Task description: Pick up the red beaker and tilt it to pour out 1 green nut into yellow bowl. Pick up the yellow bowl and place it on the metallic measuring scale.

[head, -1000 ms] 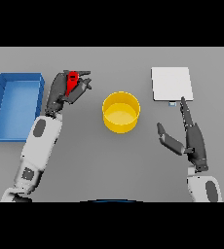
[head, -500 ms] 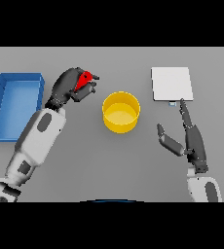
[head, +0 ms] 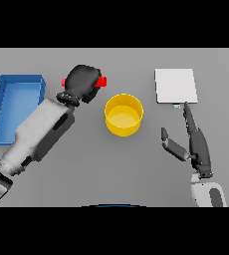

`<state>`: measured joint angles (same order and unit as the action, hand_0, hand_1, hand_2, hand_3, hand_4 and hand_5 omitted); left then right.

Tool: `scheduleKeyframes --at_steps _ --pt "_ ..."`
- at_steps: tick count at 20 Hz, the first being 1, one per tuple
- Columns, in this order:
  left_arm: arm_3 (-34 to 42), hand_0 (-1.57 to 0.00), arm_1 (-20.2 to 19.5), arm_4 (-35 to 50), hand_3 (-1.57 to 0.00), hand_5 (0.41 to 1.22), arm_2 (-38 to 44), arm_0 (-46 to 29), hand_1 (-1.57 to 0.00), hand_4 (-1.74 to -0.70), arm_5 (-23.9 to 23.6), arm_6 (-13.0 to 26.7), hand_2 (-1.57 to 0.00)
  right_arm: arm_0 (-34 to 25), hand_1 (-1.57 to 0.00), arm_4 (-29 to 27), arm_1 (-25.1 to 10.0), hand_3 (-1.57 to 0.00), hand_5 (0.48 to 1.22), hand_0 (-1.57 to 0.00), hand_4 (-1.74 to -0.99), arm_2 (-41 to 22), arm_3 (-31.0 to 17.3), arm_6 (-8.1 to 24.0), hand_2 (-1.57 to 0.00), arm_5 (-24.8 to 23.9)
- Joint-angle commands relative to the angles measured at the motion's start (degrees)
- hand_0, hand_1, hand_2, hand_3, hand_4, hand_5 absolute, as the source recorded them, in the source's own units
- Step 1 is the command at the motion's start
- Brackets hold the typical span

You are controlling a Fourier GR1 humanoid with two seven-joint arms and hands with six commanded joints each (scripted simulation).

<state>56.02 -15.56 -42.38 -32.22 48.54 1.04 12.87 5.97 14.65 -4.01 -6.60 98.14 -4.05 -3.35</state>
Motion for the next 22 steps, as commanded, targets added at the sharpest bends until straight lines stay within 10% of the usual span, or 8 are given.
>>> scheduleKeyframes --at_steps 1,7,22 --pt "-0.02 -1.57 -0.41 -1.13 -1.57 1.196 -1.37 0.66 -1.57 -1.69 0.78 -0.4 -1.57 0.3 0.0 0.27 0.28 0.0 0.705 0.0 -1.282 -0.21 -0.23 0.44 0.0 -0.15" --pt "-3.43 -1.57 -1.19 -7.1 -1.28 1.215 -10.28 8.19 -1.57 -1.7 9.07 -3.13 -1.57 -0.27 0.0 -1.41 1.28 0.0 0.678 0.0 -1.292 0.56 -1.22 -0.24 0.0 -0.26" --pt "-10.68 -1.57 0.08 -19.19 -1.56 1.221 -30.5 20.43 -1.57 -1.74 14.88 -11.83 -1.57 -0.77 0.0 -1.26 2.22 0.0 0.593 0.0 -1.276 1.22 -2.92 -0.38 0.0 -1.7"
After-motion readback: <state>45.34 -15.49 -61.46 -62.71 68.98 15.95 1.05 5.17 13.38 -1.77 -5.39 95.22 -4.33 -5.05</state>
